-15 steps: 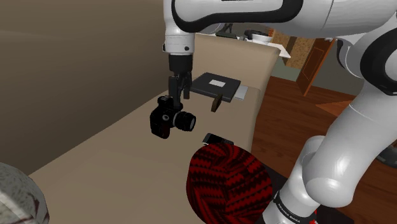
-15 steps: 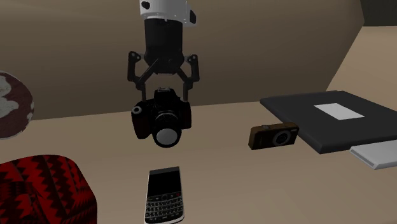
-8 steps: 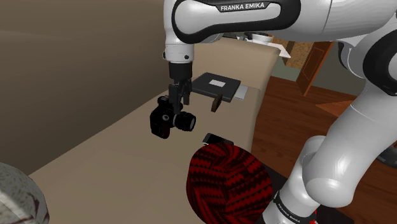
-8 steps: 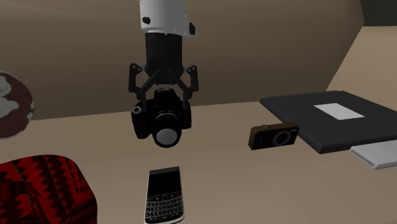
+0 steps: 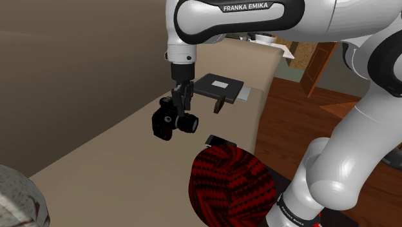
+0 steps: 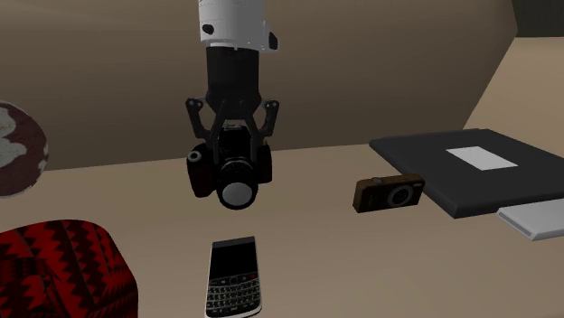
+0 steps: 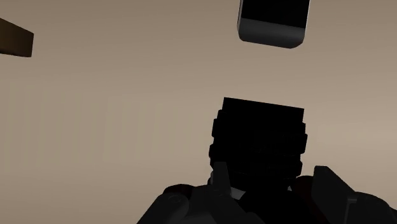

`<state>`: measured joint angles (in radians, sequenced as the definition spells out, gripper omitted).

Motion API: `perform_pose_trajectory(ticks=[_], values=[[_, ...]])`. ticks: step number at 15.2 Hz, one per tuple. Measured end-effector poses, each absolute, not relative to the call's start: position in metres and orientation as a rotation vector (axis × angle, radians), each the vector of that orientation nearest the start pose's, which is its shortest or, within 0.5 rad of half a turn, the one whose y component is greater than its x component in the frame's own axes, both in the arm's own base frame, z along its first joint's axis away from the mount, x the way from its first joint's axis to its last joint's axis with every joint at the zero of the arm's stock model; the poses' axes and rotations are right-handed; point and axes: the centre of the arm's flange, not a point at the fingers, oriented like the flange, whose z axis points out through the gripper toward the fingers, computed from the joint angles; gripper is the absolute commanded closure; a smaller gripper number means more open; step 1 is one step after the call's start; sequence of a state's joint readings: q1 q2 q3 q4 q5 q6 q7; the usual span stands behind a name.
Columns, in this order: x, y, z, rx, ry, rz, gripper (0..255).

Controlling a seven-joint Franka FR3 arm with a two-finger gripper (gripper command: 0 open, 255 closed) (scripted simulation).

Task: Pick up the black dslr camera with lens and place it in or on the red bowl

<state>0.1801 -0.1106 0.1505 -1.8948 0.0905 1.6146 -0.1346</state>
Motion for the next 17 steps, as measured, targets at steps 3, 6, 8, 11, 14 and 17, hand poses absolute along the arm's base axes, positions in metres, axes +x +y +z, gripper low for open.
perform_pose_trajectory(ticks=[3,6,8,11,14,17], values=[[0.477,0.177,0.535,-2.995,-0.687,0.273,255],[0.478,0.177,0.535,-2.996,-0.687,0.273,255],[0.478,0.177,0.541,-2.995,-0.688,0.274,255],[0.477,0.177,0.555,-2.995,-0.687,0.274,255],[0.477,0.178,0.570,-2.995,-0.688,0.274,255],[0.477,0.178,0.586,-2.995,-0.688,0.275,255]])
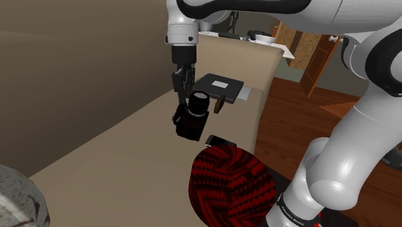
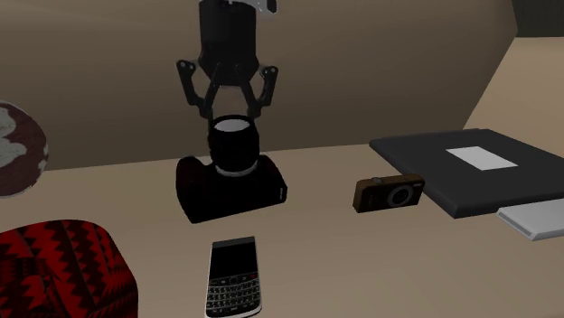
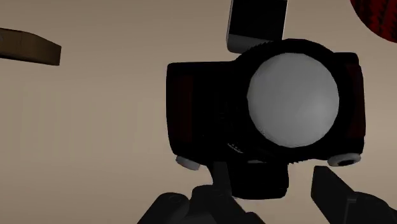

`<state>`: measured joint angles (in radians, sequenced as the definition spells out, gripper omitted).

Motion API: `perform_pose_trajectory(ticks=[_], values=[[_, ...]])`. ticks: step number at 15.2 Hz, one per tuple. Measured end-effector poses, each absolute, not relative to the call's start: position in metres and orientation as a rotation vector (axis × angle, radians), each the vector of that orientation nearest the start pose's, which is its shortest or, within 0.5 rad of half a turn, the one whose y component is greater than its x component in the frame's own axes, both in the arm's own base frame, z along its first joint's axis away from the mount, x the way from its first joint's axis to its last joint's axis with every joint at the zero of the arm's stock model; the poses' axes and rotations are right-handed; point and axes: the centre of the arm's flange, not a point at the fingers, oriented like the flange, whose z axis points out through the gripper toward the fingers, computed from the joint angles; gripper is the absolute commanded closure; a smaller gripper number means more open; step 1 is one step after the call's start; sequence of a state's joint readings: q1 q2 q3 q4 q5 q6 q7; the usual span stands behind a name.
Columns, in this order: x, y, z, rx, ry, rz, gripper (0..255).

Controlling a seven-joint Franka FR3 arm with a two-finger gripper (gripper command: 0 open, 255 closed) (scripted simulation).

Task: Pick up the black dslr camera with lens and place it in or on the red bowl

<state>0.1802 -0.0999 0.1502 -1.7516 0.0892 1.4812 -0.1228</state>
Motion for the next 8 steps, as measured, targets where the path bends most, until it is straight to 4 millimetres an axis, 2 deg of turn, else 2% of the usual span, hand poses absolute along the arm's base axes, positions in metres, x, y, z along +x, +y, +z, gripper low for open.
perform_pose_trajectory(ticks=[8], values=[[0.477,0.177,0.628,-2.995,-0.688,0.274,255]])
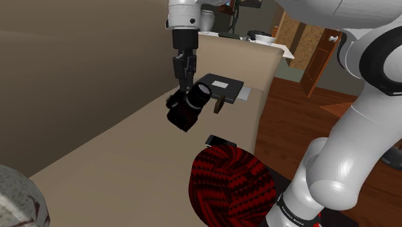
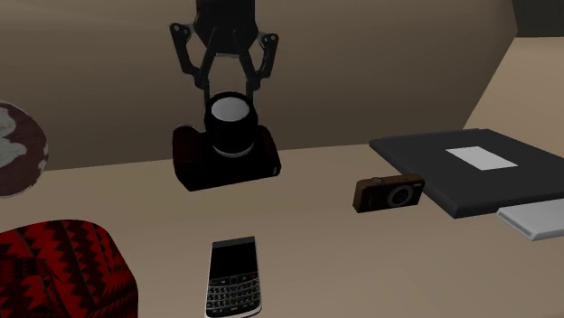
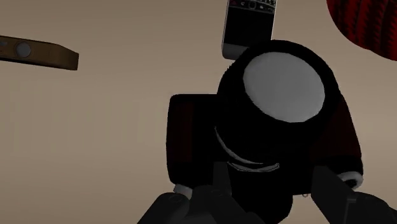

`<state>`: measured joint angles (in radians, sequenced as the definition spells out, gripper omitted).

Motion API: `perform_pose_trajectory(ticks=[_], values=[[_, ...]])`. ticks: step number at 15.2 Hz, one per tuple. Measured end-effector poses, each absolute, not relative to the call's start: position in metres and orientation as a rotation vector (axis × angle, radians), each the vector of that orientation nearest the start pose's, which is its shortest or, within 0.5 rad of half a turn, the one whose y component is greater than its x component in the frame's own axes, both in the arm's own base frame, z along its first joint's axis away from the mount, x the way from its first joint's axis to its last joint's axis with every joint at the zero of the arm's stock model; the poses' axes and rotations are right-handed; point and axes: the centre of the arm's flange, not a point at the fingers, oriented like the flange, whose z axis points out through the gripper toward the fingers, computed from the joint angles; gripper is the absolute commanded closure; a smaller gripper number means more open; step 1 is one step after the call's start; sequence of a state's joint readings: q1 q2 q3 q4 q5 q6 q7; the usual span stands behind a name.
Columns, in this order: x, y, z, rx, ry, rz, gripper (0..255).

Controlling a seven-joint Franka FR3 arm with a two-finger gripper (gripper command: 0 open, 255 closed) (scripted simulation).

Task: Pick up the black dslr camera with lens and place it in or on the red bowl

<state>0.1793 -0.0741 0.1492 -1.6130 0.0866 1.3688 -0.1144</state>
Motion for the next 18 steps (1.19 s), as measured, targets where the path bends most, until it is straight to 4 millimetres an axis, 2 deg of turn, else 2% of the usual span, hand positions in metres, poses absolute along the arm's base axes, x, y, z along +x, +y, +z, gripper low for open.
perform_pose_trajectory(ticks=[18], values=[[0.479,0.177,0.723,-2.995,-0.688,0.274,255]])
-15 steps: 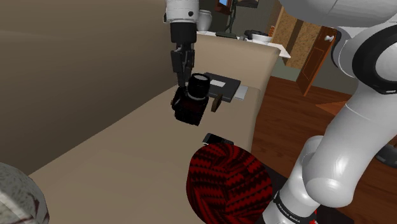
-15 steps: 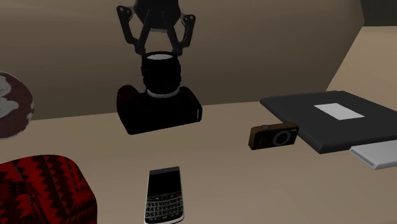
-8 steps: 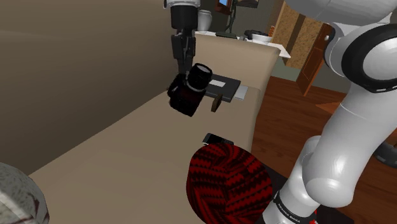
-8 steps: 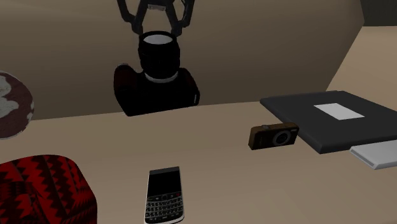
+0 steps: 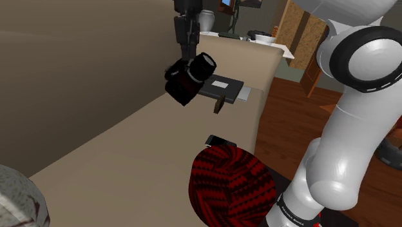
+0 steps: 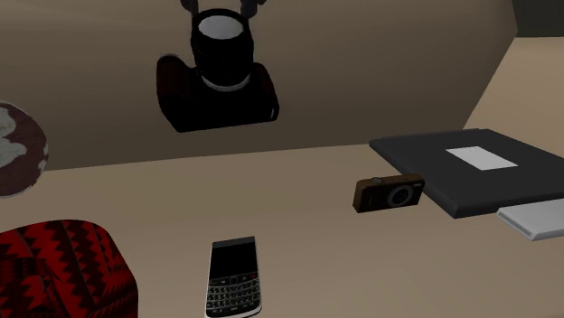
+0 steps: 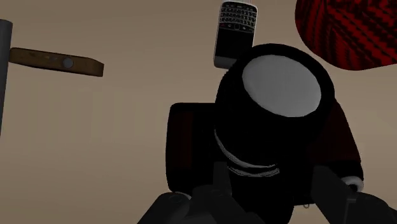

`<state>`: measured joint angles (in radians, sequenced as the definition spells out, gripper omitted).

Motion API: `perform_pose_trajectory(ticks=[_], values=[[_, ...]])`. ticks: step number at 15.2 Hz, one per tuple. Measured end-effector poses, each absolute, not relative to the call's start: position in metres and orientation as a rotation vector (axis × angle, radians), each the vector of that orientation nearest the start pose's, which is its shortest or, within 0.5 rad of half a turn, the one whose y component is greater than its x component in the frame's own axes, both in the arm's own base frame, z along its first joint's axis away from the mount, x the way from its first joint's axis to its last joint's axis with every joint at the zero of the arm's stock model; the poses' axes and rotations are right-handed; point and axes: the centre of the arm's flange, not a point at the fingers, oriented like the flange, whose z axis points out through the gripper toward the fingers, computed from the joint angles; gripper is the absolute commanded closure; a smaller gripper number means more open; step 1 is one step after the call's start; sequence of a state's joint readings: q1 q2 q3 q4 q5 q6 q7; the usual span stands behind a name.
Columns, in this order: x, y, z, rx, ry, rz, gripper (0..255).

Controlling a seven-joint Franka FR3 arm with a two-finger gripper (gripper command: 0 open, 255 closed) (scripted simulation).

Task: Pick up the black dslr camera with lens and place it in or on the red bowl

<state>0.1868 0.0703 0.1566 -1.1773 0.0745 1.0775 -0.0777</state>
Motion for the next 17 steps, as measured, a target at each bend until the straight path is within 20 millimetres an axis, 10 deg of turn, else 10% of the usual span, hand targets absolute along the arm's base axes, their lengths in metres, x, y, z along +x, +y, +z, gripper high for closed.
perform_pose_trajectory(ticks=[17], values=[[0.282,0.239,0.752,-2.995,-0.690,0.274,255]])
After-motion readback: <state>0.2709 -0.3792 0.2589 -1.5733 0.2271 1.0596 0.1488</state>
